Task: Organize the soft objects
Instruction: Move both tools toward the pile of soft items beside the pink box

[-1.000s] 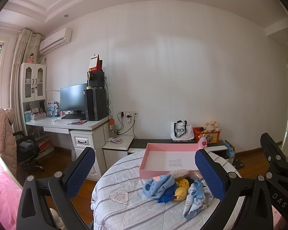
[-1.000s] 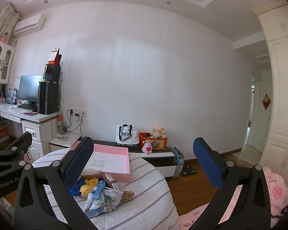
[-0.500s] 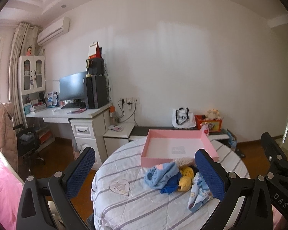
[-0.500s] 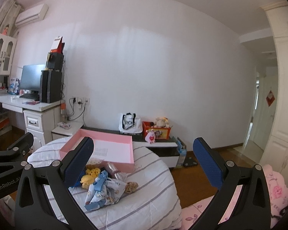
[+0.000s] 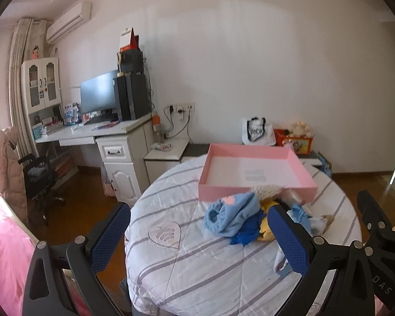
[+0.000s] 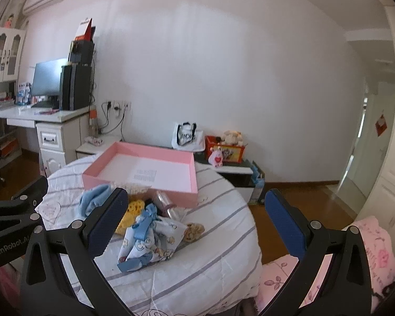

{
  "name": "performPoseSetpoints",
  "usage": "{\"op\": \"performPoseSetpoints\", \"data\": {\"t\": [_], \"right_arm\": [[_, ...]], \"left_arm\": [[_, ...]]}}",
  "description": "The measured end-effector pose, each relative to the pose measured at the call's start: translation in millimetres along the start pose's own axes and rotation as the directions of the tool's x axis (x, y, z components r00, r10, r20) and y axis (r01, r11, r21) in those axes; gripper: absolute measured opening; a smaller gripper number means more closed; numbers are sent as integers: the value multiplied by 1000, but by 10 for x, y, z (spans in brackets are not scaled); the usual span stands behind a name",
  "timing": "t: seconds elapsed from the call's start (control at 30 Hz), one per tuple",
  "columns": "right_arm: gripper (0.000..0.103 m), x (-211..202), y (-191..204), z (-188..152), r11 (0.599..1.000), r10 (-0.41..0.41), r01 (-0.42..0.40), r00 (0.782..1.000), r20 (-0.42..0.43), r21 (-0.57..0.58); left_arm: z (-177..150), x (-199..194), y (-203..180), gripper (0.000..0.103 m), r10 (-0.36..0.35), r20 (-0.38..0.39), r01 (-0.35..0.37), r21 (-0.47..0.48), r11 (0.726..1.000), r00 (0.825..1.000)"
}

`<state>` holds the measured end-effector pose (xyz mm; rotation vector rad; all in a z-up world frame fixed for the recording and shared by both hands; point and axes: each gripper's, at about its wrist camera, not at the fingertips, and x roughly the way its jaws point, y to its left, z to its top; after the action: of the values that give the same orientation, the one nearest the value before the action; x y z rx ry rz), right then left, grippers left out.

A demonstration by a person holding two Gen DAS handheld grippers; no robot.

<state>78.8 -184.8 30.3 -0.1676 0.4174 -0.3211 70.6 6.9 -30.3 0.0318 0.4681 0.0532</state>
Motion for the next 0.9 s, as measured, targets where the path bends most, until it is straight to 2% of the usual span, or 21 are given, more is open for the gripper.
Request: {"op": "performPoseSetpoints", "data": {"t": [0.37,0.9], "right_arm": [[103,394,127,-202,1000,24,-26,991,-132,-15],[103,905,261,-475,995,94,-86,947,-308,41]], "left_arm": [[22,392,2,103,-7,-137,9,11,1000,991],[-102,979,134,103,-32,-257,38,18,999,966]]}}
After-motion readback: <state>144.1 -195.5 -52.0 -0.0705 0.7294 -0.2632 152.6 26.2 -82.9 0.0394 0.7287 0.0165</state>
